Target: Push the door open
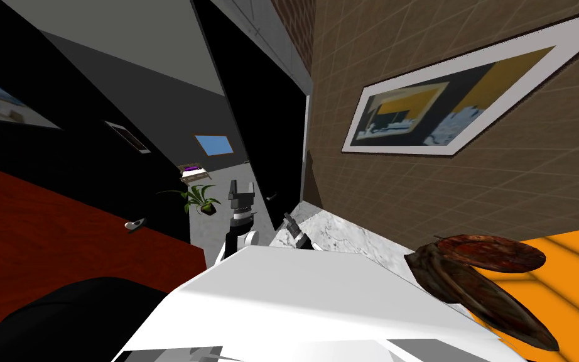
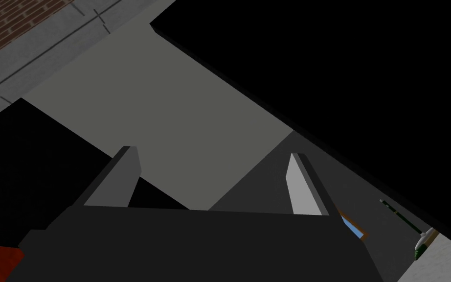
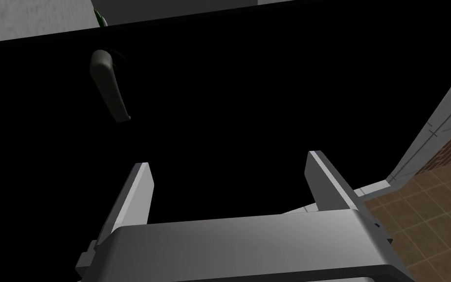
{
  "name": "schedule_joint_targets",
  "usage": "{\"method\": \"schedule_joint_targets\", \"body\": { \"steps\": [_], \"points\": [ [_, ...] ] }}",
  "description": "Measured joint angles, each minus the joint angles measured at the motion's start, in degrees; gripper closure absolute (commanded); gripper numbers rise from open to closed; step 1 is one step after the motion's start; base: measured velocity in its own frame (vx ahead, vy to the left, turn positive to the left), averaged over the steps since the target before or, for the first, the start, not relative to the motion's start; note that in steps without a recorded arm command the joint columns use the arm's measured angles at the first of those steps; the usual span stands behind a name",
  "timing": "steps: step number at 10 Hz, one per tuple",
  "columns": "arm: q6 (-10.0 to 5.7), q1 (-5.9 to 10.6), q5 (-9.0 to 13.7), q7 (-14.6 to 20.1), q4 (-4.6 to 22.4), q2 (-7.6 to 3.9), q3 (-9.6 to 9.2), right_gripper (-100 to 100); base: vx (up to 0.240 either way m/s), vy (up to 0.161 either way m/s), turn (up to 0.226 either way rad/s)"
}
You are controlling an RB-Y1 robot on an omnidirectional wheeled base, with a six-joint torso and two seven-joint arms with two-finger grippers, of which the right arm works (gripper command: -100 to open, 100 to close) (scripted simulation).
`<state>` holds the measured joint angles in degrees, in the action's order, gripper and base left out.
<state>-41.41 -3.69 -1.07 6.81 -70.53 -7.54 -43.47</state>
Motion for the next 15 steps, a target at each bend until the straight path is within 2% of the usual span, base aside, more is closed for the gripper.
{"method": "schedule_joint_targets", "body": {
  "steps": [1,2,3,6,7,9,11,14,15],
  "points": [
    [-0.56,0.75,-0.03,0.16,2.01,0.08,-0.87,-100,0.168,0.006,-0.014],
    [-0.24,0.70,-0.09,0.47,1.84,-0.84,-2.09,-100,0.120,-0.011,-0.005],
    [0.02,1.18,-0.11,0.62,2.55,-0.71,-2.59,-100,0.081,-0.016,-0.001],
    [-0.92,2.77,-0.19,0.80,6.66,-0.20,-4.37,-100,0.130,-0.022,-0.009],
    [-1.43,3.53,-0.24,0.94,8.74,-0.02,-5.30,-100,0.194,-0.031,-0.016],
    [-1.50,4.29,-0.37,1.26,10.70,-0.49,-7.35,-100,0.185,-0.006,-0.010],
    [-1.84,5.75,-0.49,1.41,14.34,0.19,-9.25,-100,0.235,-0.006,-0.010],
    [-2.07,7.15,-0.60,2.13,17.24,-0.79,-12.04,-100,0.200,-0.005,-0.010],
    [-2.26,7.63,-0.62,2.30,18.37,-0.75,-12.67,-100,0.075,-0.001,0.000]
  ]
}}
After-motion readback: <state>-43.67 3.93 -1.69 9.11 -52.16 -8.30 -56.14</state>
